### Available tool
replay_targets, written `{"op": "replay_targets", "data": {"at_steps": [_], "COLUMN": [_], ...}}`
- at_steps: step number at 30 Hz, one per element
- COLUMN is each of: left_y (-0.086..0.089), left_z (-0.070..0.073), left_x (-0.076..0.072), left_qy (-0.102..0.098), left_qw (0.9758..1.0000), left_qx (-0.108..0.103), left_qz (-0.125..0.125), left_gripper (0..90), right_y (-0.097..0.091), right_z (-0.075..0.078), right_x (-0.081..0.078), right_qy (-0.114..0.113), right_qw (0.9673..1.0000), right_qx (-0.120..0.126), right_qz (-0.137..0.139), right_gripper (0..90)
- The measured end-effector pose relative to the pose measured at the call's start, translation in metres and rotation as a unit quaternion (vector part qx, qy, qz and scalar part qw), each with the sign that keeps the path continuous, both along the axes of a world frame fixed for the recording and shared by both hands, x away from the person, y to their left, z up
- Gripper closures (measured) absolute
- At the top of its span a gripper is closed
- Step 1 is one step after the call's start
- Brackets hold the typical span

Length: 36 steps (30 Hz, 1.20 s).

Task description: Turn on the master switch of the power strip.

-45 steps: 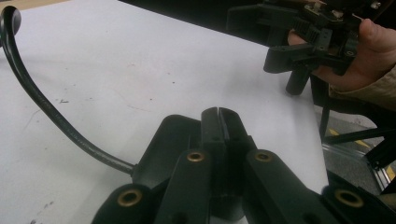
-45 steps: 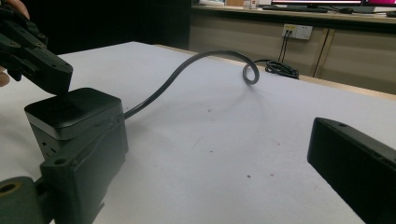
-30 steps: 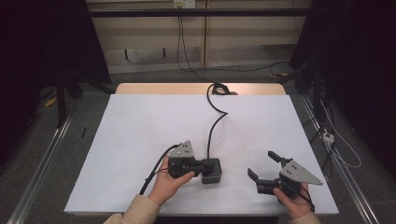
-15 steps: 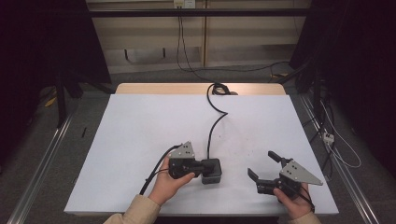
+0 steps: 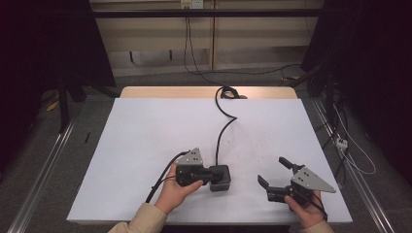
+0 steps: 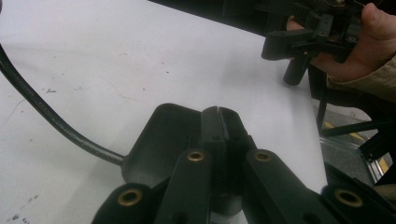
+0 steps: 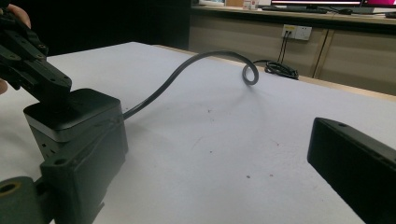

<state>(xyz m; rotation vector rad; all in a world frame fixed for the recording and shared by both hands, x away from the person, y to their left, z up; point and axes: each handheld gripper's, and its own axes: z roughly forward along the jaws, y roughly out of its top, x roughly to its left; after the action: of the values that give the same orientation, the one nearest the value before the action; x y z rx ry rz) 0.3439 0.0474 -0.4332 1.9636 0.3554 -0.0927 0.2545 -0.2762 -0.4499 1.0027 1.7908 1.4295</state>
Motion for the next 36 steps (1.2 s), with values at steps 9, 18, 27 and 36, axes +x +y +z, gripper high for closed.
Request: {"op": "replay_targets", "data": {"at_steps": [9,18,27,36], "left_y": [0.0002,-0.0004,-0.0037,-0.0035], "left_z": [-0.0005,-0.0004,-0.0008,-0.0011], "left_x": [0.0003,-0.0004,-0.0020,-0.0025], "left_qy": [0.000,-0.005,-0.007,-0.006], "left_qw": [1.0000,1.0000,1.0000,1.0000], "left_qx": [-0.001,0.002,0.003,0.002], "left_qz": [-0.001,-0.001,-0.004,-0.002], "left_gripper": [90.0,90.0,90.0,90.0], "right_y": [0.0002,0.0001,-0.0005,-0.0016], "right_z": [0.0000,0.0001,0.0000,-0.0003], "right_x": [-0.0001,-0.0001,-0.0001,-0.0001], "right_qy": [0.001,0.000,-0.001,-0.001], "right_qw": [1.0000,1.0000,1.0000,1.0000], "right_qx": [0.001,0.001,0.001,0.000], "right_qz": [0.000,-0.002,-0.003,-0.006], "right_gripper": [3.5,3.5,3.5,3.5]}}
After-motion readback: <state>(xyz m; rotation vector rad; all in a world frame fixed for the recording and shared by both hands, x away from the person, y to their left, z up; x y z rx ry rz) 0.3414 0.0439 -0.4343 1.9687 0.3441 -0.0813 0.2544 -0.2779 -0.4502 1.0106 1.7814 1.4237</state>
